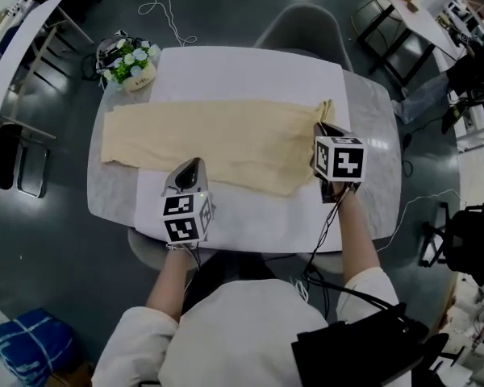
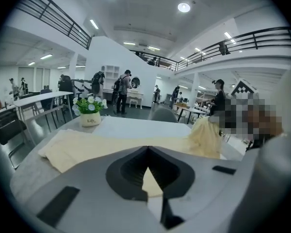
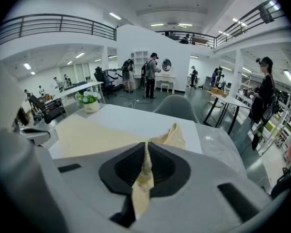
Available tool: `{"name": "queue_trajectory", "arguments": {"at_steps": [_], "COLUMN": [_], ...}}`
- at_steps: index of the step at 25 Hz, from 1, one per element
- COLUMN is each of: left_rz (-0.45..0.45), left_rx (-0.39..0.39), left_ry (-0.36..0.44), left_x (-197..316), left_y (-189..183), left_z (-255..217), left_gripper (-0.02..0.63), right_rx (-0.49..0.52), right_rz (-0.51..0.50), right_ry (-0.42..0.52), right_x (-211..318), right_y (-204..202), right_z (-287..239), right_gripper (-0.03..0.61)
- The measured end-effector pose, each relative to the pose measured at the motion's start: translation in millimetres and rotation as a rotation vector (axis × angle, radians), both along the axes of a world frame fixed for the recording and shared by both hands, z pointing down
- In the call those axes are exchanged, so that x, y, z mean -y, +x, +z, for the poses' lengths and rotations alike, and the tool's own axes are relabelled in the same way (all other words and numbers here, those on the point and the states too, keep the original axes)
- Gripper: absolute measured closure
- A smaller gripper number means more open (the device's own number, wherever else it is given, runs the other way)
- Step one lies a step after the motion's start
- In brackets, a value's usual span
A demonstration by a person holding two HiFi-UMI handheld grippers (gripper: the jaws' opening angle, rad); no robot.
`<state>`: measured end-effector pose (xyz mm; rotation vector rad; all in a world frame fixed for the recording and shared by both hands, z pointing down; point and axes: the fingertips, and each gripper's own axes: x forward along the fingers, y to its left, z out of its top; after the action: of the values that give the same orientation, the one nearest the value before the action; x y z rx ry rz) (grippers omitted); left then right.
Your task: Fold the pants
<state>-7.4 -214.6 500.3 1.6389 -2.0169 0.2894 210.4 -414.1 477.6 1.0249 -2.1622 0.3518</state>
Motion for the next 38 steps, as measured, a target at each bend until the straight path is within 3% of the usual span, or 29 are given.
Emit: {"name": "queue_trajectory", "arguments": {"at_steps": [7,22,38], "left_rz": [-0.093,-0.208,-0.342], "left_rx": [0.016,0.01,0.011], "left_ry": [0.011,0.066,0.04], "left_x": [-39,-111,-190], "left_y": [-60,-141,-248], "left_z": [-11,-39,-28], "left_gripper": [0.609,0.609,0.609], "right_rx": [0.02,0.083,0.096], "right_rz": [-0.105,-0.212,-0.362], "right_ry": [0.007,-0.025,-0.061], "right_x": [-33,-104,-170], "right_y": [-88,-211,-367], "right_z": [-13,-38,-30], "right_gripper": [0.565,0.565,0.565]}}
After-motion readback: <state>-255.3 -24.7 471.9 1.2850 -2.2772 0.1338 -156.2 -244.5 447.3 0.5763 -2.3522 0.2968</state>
